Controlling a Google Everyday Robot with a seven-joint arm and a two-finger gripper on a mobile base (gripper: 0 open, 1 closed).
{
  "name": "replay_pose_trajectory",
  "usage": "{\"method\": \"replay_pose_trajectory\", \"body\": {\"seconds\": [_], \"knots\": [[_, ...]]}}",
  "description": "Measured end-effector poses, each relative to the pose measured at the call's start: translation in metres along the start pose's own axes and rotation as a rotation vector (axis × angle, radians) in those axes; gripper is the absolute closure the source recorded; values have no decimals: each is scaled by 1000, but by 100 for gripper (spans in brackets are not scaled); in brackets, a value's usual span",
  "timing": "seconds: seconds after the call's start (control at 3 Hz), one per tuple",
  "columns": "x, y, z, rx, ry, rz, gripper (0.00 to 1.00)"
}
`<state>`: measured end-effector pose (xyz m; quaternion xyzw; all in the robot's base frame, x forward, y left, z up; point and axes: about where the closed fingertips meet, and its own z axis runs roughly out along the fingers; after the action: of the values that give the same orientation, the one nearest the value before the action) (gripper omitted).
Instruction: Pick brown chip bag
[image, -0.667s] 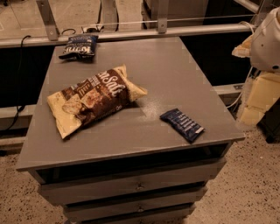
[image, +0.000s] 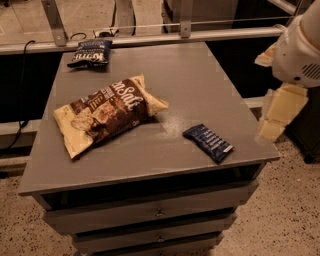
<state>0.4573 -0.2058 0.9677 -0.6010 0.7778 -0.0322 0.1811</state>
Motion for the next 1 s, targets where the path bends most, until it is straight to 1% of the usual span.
{"method": "replay_pose_trajectory", "body": {"seconds": [0.33,0.67,1.0], "knots": [[-19,-25,37,1,-64,23,0],[-40,-57,80,-2,-157,79,0],[-54,-76,107,-20,-226,132,0]]}}
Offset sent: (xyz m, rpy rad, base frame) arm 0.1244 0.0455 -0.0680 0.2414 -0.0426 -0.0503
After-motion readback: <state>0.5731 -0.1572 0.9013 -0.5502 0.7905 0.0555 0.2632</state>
